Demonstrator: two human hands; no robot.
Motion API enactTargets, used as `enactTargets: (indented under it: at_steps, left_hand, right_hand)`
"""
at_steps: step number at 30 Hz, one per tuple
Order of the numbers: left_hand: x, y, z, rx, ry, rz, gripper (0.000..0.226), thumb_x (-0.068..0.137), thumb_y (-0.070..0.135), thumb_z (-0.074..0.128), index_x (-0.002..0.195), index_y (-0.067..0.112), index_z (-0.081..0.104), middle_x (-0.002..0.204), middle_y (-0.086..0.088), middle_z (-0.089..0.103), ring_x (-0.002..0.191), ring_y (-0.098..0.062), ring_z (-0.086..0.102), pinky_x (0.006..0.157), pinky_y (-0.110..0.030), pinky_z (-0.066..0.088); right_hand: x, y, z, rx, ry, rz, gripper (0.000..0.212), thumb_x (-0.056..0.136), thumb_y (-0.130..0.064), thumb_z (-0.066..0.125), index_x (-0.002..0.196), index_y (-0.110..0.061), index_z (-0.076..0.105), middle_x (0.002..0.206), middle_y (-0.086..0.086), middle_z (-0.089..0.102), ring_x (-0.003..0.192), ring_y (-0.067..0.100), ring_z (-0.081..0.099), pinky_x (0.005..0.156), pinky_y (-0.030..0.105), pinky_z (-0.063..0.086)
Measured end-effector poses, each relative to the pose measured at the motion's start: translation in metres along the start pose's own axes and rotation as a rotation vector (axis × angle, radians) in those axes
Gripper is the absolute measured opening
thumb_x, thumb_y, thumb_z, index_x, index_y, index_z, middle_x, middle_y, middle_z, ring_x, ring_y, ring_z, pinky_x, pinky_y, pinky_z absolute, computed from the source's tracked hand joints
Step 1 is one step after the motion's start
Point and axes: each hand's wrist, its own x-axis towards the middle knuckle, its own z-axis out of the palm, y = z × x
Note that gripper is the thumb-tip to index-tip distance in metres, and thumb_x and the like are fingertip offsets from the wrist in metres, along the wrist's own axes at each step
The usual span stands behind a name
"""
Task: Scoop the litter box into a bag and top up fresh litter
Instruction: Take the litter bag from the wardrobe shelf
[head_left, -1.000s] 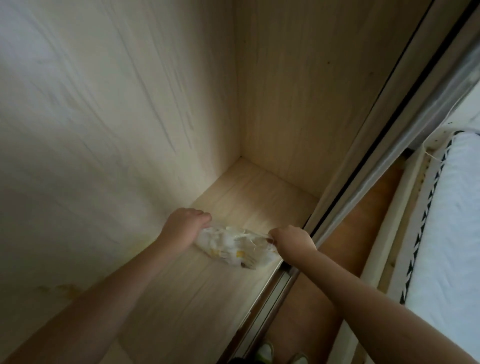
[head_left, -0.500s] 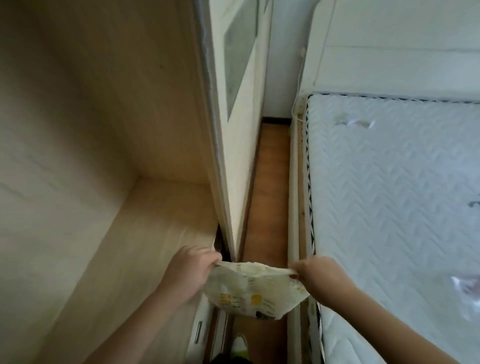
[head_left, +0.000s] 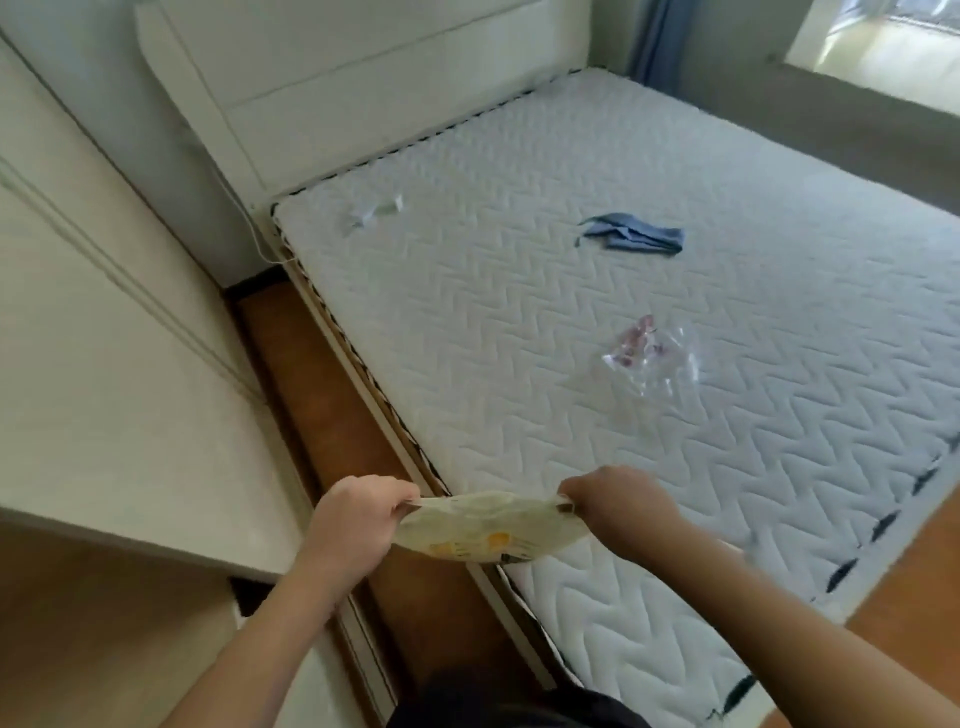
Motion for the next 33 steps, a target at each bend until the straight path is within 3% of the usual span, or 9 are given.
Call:
enactTargets:
  at_steps: [4,10,13,19,24,30,33]
  left_hand:
    - [0.046,0.034,0.019,0.073,-0.092,0.142,0.012,0.091,0.022,0.063,0.092,0.017,0.074,0.083,0.002,0.073,0.078,-0.021,0.066,0.071,-0.035,0.050]
    - [0.118,0.091,0.051,0.077,-0.209,0.393,0.018,0.094,0.036,0.058,0.095,0.021,0.069,0.088,0.004,0.071,0.085,-0.023,0.065,0.063,-0.032,0.046]
    - [0.150,0.126,0.061,0.080,-0.255,0.568,0.013,0.093,0.033,0.062,0.091,0.023,0.070,0.084,0.005,0.071,0.081,-0.023,0.065,0.059,-0.030,0.040]
    - [0.172,0.196,0.078,-0.024,-0.311,0.837,0.004,0.087,0.024,0.070,0.088,0.023,0.074,0.082,0.005,0.073,0.073,-0.022,0.066,0.058,-0.030,0.048]
    - [0.177,0.264,0.084,-0.062,-0.345,1.058,0.004,0.085,0.020,0.071,0.087,0.021,0.074,0.081,0.002,0.072,0.073,-0.025,0.065,0.061,-0.033,0.051]
    - [0.164,0.347,0.076,-0.127,-0.306,1.317,0.012,0.075,0.009,0.080,0.079,0.020,0.075,0.072,0.003,0.071,0.061,-0.023,0.064,0.052,-0.032,0.052]
    - [0.151,0.385,0.075,-0.103,-0.313,1.371,0.006,0.083,0.018,0.074,0.085,0.023,0.075,0.075,0.006,0.071,0.063,-0.018,0.061,0.055,-0.029,0.049]
  right_hand:
    - [-0.031,0.038,0.009,0.097,0.054,0.182,0.019,0.092,-0.018,0.042,0.095,-0.026,0.059,0.083,0.001,0.060,0.081,0.024,0.062,0.066,0.032,0.049]
    - [-0.076,0.080,0.023,0.176,0.068,0.482,0.019,0.089,-0.013,0.044,0.092,-0.024,0.059,0.088,0.001,0.060,0.078,0.021,0.058,0.063,0.030,0.043]
    - [-0.107,0.093,0.029,0.238,0.090,0.637,0.016,0.089,-0.016,0.045,0.085,-0.026,0.057,0.078,-0.004,0.052,0.072,0.018,0.052,0.058,0.029,0.038]
    - [-0.175,0.099,0.041,0.311,0.154,0.937,0.019,0.088,-0.015,0.043,0.074,-0.028,0.047,0.064,-0.007,0.044,0.055,0.010,0.042,0.045,0.026,0.025]
    - [-0.232,0.092,0.038,0.381,0.224,1.136,0.017,0.091,-0.026,0.045,0.080,-0.024,0.059,0.072,-0.004,0.059,0.067,0.018,0.057,0.051,0.027,0.037]
    - [-0.302,0.086,0.032,0.401,0.377,1.340,0.017,0.087,-0.037,0.050,0.072,-0.030,0.056,0.067,-0.010,0.059,0.065,0.013,0.057,0.056,0.032,0.049]
    - [-0.338,0.089,0.024,0.428,0.406,1.404,0.021,0.089,-0.040,0.051,0.074,-0.030,0.061,0.068,-0.013,0.062,0.067,0.010,0.060,0.060,0.035,0.054]
